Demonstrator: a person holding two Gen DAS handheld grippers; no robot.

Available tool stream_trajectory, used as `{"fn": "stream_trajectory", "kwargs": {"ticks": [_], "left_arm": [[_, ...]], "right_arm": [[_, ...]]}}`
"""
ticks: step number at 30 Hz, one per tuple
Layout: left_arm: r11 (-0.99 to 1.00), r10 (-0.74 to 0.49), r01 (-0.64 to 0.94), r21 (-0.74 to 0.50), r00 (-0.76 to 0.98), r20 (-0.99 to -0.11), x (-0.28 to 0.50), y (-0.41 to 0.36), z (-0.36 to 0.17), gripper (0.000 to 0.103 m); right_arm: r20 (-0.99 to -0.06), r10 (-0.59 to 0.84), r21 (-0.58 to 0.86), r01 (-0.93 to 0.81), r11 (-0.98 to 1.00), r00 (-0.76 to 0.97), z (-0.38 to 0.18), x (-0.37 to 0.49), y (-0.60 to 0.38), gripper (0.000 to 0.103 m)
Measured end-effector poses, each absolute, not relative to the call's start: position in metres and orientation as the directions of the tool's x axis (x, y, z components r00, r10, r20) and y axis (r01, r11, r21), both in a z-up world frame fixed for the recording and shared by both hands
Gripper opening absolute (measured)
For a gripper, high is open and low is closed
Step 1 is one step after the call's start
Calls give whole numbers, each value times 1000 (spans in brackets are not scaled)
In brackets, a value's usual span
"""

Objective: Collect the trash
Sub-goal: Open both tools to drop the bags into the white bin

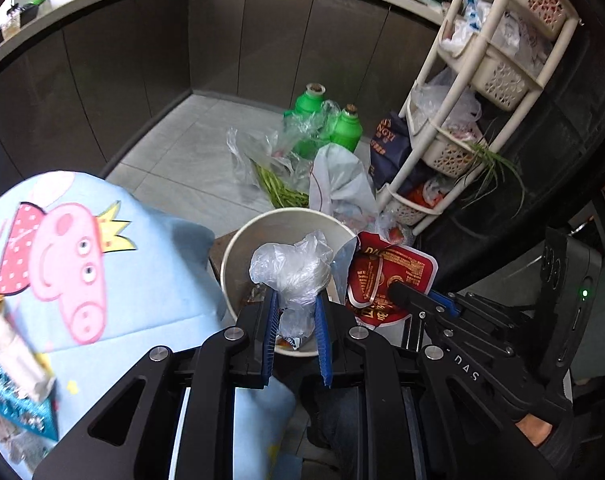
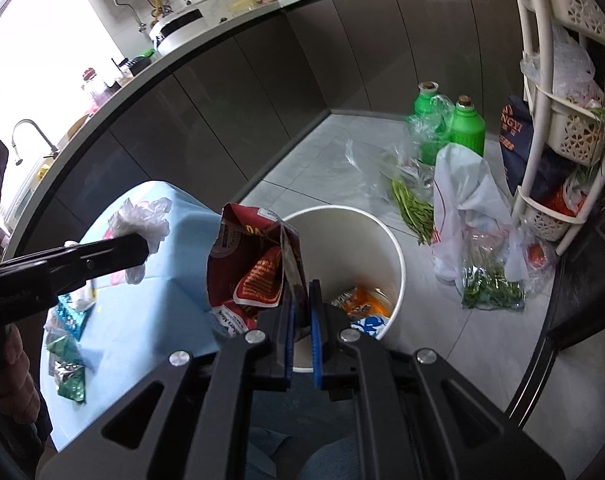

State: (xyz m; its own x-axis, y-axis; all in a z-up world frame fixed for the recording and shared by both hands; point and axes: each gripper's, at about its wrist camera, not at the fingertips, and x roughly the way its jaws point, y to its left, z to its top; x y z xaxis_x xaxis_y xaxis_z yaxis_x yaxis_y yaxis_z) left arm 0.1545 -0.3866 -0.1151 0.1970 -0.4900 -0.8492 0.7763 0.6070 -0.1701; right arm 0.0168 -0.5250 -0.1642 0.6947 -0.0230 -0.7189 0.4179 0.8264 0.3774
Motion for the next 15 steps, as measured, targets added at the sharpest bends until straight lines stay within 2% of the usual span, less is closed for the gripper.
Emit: {"fn": "stream_trajectory", "kwargs": {"ticks": [7,13,14,15], "left_arm": [[605,-448,767,-213,107,-888,175,-412,-156,16],[611,-413,766,-199,93,-906,186,-425,-180,17],[613,-411,768,-187,107,-905,186,-425,-180,21],[613,-415,770,-179,121,-902,186,-425,-179,34]], "right_arm": [[-775,-14,347,444,826,632,-209,35,-538,9],[-796,-4,338,449,827,605,-231,47,-543,11],[-796,-10,330,448,831,605,-233,48,-543,16],[-795,-13,325,444,835,606,-233,49,-543,28]]}}
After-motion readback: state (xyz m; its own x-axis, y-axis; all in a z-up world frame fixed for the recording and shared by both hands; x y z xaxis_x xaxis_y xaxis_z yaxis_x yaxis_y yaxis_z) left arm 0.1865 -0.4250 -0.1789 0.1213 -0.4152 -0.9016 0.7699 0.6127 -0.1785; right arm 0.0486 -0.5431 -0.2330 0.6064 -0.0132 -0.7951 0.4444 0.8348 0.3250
